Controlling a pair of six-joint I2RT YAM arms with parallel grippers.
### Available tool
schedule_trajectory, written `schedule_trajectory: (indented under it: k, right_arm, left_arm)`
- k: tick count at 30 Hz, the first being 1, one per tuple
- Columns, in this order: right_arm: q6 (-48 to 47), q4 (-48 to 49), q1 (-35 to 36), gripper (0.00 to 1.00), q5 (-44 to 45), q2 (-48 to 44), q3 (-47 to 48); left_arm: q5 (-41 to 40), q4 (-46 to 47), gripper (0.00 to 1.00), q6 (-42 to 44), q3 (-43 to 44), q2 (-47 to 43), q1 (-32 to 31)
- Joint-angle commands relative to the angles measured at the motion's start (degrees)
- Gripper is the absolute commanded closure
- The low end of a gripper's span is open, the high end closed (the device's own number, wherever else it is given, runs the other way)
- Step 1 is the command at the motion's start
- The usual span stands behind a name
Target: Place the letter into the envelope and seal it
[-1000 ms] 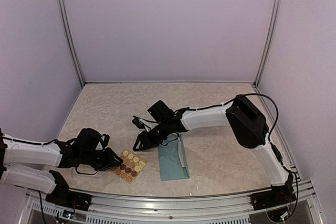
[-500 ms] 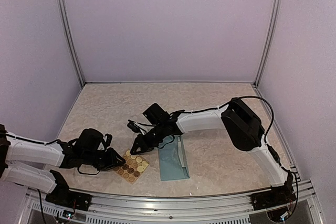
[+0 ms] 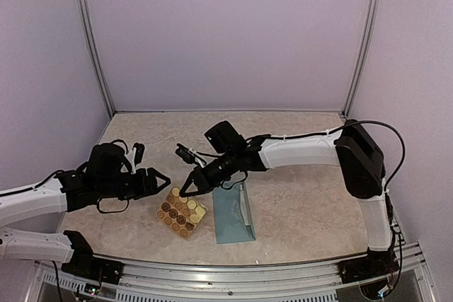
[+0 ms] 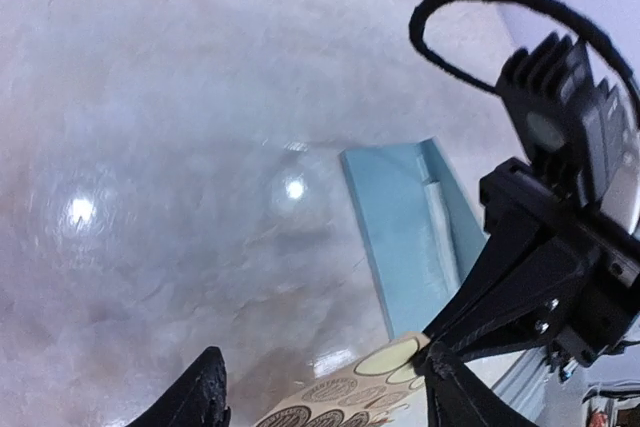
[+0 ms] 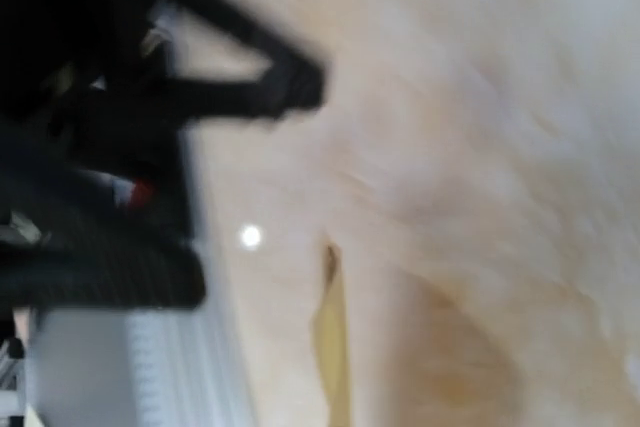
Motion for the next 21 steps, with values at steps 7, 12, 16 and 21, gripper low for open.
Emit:
schedule_trajectory:
  k: [7,12,16,21]
  right_arm:
    - [-7.34,-4.88,-3.18,1.00,0.86,-22.19,-7.37]
    - [-9.01,-7.96,-3.78,1.00,1.22,-27.81,-10.37]
    - [-10.73,-10.37,-3.73,1.00,0.89,-29.88,-11.62]
    - [-11.31,-10.57,-3.74,1.00,-0.75,-31.33,-13.04]
  left_arm:
    - [14.92,-7.09,0.24,24.95,19.50,-0.11,-1.62]
    - [22.65,-6.39,0.17,28.88,23.23,2.12,-3.99]
    - [23.49,-6.86,0.17,30.14,24.55,5.29,-7.27]
    - [21.88,-7.68,0.19,30.31,25.12,7.95,-8.93]
